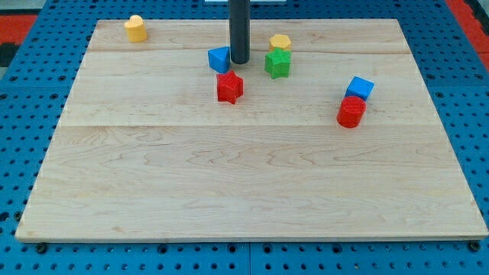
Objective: Move red star into blue cube
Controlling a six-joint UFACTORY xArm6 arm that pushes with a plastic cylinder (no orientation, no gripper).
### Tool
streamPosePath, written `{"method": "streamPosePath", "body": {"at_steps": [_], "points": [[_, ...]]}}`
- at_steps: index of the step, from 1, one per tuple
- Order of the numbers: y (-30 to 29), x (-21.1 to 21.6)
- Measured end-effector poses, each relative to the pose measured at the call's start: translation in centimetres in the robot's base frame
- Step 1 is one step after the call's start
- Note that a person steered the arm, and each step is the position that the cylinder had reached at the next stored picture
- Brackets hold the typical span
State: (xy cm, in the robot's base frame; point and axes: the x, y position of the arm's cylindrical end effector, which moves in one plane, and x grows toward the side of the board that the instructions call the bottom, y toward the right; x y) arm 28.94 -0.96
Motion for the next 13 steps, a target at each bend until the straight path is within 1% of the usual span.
{"method": "streamPosePath", "body": {"at_steps": [1, 2, 3, 4, 5, 7, 8, 9, 10, 11, 13], "points": [[-0.6, -3.6], [-2.0, -2.9], [-2.2, -2.5], [3.3, -2.5], [5.0, -3.0], [5.1, -3.4], [7.0, -4.2], [8.9, -6.4], [8.9, -4.7], [9.0, -4.1], [9.8, -4.3]]}}
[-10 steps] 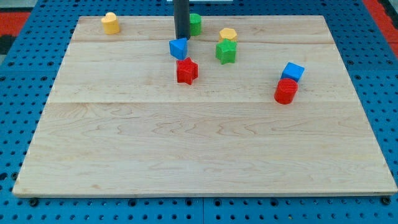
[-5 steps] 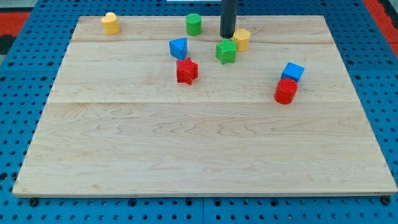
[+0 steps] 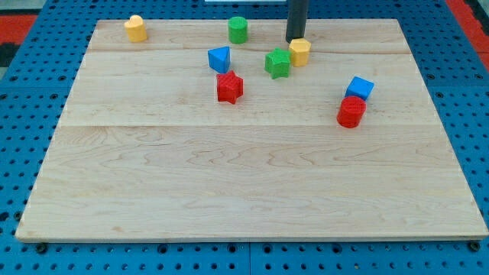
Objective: Move red star into blue cube
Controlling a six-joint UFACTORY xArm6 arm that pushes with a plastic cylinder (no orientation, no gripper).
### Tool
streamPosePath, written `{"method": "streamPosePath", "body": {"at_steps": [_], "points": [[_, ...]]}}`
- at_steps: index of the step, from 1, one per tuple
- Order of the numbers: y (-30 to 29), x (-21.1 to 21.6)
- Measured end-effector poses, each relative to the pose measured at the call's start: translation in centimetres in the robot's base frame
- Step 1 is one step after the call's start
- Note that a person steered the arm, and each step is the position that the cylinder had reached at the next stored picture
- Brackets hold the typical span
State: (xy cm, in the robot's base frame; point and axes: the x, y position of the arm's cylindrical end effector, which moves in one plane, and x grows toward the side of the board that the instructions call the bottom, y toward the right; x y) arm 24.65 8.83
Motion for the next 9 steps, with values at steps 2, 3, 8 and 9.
{"method": "streamPosePath", "body": {"at_steps": [2, 3, 8, 9], "points": [[0.0, -0.1], [-4.0, 0.2], [-2.7, 6.1], [-4.6, 12.4]]}}
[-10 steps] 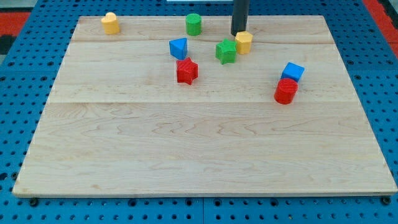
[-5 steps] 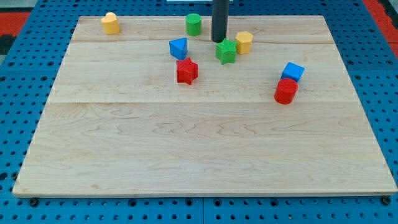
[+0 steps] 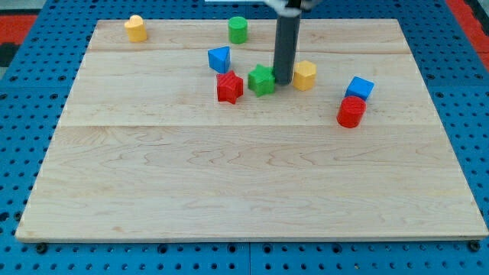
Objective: Move red star into blue cube
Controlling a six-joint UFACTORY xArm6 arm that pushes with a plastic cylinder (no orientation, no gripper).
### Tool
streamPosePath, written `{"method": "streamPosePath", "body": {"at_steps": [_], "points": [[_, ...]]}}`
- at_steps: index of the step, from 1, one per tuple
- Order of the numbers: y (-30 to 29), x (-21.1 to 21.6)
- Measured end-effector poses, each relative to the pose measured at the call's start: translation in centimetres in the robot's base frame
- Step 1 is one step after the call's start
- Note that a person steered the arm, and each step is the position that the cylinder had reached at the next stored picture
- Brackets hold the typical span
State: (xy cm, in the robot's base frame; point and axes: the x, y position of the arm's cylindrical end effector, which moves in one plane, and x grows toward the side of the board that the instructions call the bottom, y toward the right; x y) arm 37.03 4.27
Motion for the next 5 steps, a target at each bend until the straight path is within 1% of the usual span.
{"method": "streamPosePath", "body": {"at_steps": [1, 2, 3, 5], "points": [[-0.3, 0.0], [3.4, -0.9], [3.3, -4.5], [-6.6, -7.2]]}}
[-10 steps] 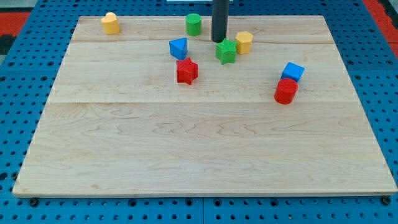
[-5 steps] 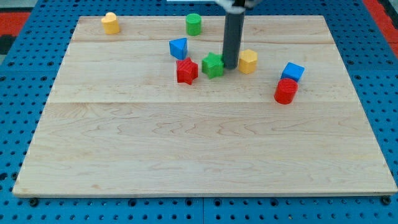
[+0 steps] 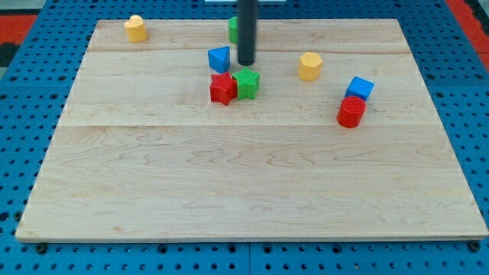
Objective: Move red star into blue cube
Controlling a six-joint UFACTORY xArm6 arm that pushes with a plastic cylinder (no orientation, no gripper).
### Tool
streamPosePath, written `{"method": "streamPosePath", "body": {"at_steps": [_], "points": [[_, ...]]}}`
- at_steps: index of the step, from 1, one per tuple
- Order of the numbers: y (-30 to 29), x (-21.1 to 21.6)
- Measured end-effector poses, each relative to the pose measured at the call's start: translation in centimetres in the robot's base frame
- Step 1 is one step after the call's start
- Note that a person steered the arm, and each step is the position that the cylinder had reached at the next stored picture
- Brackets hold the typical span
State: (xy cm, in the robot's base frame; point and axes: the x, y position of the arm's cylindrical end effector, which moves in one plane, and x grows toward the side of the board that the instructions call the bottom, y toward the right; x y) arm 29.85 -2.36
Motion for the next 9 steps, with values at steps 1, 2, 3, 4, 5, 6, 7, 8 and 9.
{"method": "streamPosePath", "body": {"at_steps": [1, 2, 3, 4, 5, 6, 7, 8, 9], "points": [[-3.2, 3.6], [0.8, 9.0], [1.0, 10.7], [-0.5, 9.2], [1.8, 9.3], [5.1, 16.7], [-0.3, 16.9], [-1.8, 18.7], [-1.1, 23.9]]}}
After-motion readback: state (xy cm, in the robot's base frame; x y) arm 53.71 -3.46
